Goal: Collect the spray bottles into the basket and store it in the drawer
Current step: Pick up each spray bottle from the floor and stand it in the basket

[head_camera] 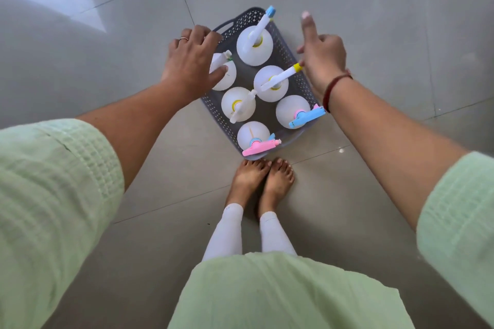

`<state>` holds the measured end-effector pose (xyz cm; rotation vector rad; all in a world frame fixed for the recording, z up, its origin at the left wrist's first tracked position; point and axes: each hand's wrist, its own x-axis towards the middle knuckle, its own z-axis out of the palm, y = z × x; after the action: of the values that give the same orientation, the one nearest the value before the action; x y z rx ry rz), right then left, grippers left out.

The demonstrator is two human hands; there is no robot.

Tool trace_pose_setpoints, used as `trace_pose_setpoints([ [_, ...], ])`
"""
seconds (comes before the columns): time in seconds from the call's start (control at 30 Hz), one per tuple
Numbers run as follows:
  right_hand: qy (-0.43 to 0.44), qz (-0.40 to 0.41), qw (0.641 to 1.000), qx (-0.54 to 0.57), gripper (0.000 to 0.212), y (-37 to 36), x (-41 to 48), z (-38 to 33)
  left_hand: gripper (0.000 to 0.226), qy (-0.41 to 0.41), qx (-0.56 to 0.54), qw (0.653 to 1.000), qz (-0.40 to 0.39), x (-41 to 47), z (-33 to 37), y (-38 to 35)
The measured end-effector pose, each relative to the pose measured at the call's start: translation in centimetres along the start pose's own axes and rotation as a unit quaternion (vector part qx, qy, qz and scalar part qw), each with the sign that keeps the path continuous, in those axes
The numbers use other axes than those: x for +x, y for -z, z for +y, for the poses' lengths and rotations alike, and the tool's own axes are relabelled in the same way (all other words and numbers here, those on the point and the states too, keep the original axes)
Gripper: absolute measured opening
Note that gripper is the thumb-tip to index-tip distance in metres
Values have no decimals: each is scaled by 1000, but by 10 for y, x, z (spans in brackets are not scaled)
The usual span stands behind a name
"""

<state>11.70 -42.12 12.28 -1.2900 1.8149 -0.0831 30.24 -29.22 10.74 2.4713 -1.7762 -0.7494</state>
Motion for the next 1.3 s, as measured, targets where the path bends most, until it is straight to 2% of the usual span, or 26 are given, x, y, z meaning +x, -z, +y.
trace_pose_setpoints([
  [0.17,28,99,991,91,47,36,-15,52,52,-18,-9,1000,21,-19,17,3],
  [0.37,-28,209,957,199,27,60,-61,94,53,-30,12,999,-32,-51,33,39],
  [0.47,-105,197,954,201,29,74,-89,99,49,-36,4,999,-13,-41,42,72],
  [0.57,-174,152,956,182,40,70,-104,115,49,23,-7,1000,4,-16,38,83],
  [0.67,-284,91,939,169,44,52,-97,143,51,95,8,994,-45,8,24,66],
  [0.77,-341,51,922,179,49,26,-88,168,51,145,-4,985,-99,23,9,38],
  [0.9,-341,9,918,201,53,-18,-74,182,48,88,-18,988,-123,48,1,7],
  [1.0,-359,-13,897,256,56,-50,-55,189,41,47,-97,989,-102,70,-7,-11],
  [1.07,-362,-13,883,299,55,-65,-42,192,35,3,-106,990,-88,78,-15,-21],
  [1.13,-359,-16,872,331,54,-75,-31,192,32,-4,-122,990,-70,84,-24,-26],
  [1.2,-355,-22,863,359,56,-78,-27,190,38,-1,-133,989,-66,85,-29,-26],
  [1.3,-353,-26,864,358,58,-78,-26,189,56,-59,-97,989,-90,83,-29,-20],
])
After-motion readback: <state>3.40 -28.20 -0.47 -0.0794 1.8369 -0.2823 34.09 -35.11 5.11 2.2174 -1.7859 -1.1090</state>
